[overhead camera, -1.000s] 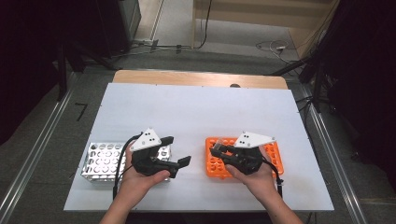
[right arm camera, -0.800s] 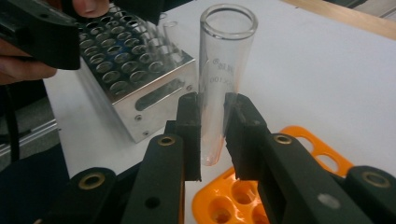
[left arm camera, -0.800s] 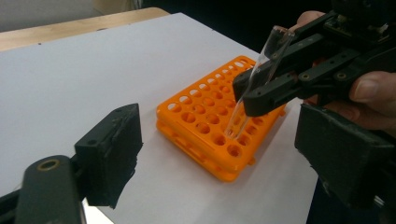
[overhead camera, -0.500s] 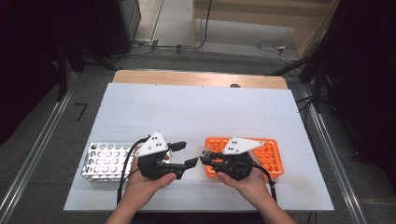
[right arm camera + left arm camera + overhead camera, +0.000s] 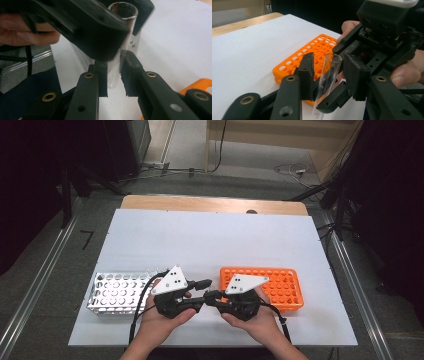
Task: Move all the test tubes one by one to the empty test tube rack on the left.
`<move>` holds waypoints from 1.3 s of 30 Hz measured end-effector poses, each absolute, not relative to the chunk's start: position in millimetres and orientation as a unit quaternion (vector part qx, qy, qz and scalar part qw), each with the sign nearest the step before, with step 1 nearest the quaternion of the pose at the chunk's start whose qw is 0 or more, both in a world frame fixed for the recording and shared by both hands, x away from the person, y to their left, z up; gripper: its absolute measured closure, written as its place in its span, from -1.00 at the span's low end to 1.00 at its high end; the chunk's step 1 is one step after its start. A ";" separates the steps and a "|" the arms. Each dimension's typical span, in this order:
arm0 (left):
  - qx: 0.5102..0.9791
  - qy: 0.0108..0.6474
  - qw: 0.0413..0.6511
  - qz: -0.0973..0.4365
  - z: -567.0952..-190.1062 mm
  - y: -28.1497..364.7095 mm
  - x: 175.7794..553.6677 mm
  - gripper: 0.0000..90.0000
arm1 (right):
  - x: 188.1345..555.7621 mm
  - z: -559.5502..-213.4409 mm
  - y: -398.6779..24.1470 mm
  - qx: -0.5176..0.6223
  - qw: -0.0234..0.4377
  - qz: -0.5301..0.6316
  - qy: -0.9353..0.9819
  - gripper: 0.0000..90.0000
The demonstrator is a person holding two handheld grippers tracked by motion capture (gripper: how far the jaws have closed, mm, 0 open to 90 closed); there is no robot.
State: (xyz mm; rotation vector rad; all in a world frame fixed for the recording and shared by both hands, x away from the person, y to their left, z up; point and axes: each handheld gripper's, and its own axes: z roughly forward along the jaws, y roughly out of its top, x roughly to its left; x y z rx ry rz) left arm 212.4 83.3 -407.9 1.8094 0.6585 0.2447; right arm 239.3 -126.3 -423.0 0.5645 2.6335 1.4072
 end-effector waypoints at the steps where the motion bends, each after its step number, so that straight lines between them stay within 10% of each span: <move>1: 0.770 0.279 0.564 0.104 -408.1 82.8 212.3 0.46 | 238.8 -422.3 -125.9 0.185 0.050 0.463 0.866 0.64; 15: 0.770 0.283 0.559 0.123 -407.3 85.9 212.0 0.69 | 240.1 -421.7 -126.6 0.184 0.041 0.467 0.864 0.58; 29: 0.754 0.303 0.565 0.141 -401.9 107.3 216.1 0.69 | 246.5 -416.6 -142.5 0.185 0.040 0.494 0.849 -0.65; 39: 0.743 0.321 0.566 0.156 -397.9 129.4 220.5 0.69 | 257.4 -416.6 -163.0 0.202 0.041 0.503 0.840 -1.00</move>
